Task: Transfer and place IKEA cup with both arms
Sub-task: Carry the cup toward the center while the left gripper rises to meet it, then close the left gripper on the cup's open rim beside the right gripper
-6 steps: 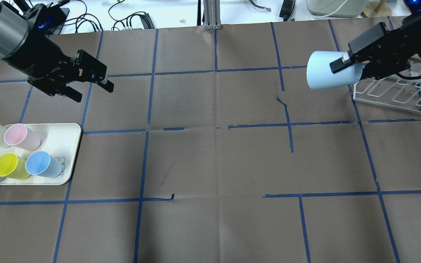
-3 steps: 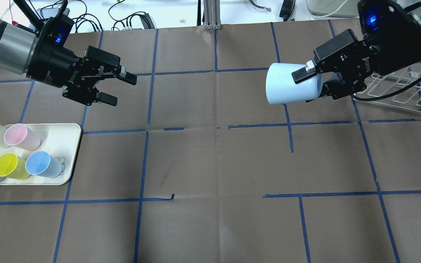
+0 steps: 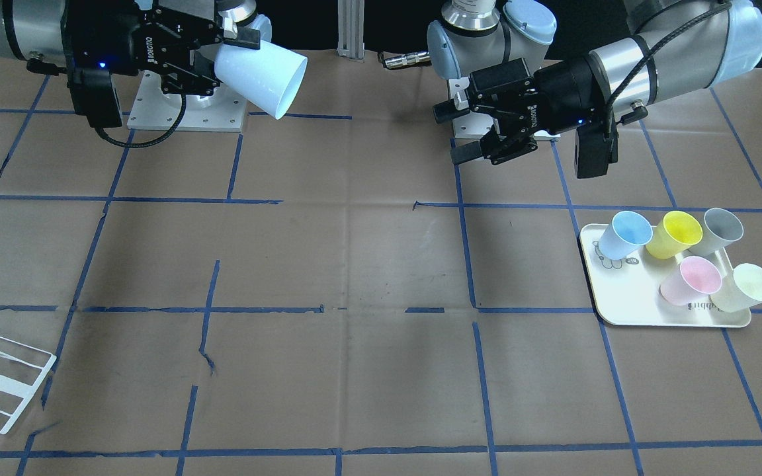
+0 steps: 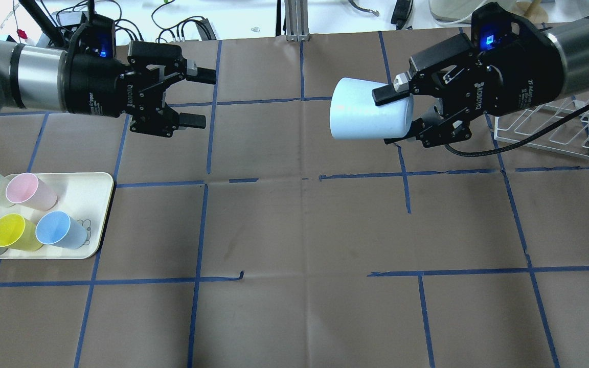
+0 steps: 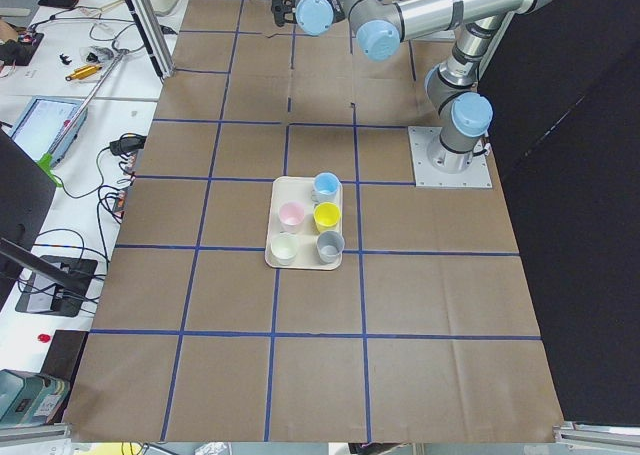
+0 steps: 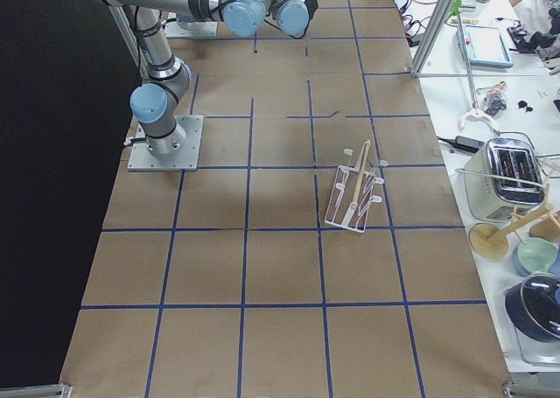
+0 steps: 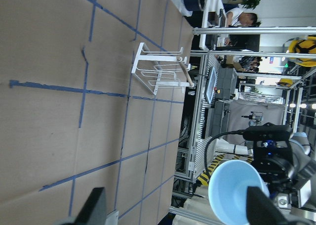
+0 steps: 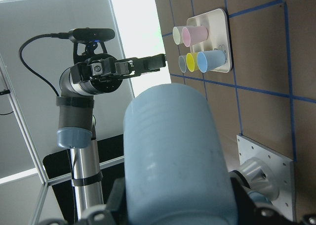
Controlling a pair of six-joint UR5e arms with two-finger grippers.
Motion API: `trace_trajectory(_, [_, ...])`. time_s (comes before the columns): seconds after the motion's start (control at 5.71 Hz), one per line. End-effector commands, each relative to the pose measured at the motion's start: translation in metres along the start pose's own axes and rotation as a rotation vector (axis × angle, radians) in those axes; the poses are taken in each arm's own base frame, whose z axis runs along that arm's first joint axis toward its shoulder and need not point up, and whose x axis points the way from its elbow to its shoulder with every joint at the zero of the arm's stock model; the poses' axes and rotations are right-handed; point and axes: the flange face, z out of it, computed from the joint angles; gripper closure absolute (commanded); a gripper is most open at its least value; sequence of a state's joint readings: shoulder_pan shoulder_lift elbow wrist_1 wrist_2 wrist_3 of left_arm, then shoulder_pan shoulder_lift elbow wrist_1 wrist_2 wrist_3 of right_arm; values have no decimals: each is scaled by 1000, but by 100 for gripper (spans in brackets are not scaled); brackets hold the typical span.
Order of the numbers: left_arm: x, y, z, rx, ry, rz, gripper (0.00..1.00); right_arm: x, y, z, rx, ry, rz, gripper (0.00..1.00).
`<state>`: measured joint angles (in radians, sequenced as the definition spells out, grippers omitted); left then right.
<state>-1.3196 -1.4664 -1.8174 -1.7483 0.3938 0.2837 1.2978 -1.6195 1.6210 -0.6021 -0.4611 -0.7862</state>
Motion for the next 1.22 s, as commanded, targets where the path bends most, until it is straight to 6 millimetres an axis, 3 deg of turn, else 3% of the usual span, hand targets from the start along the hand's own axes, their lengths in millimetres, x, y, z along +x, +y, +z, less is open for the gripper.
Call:
trace_trajectory(0.0, [35,34,1,23,51,73,2,-6,0,12,16,-52,22,58])
trace_trajectory(0.17, [47,45,12,3,79,91,2,-12,-2,25,26,-84,21,58])
trace_trajectory(0.53, [53,47,41,-59,141,27,2,-11,-4,27,26,-85,20,58])
trace_trajectory(0.7, [61,43,43,-52,215,14,2,-11,-4,27,27,-86,20,59])
trace_trajectory(1.05, [57,21,55,-65,229,29,2,-10,-6,27,27,-89,23,58])
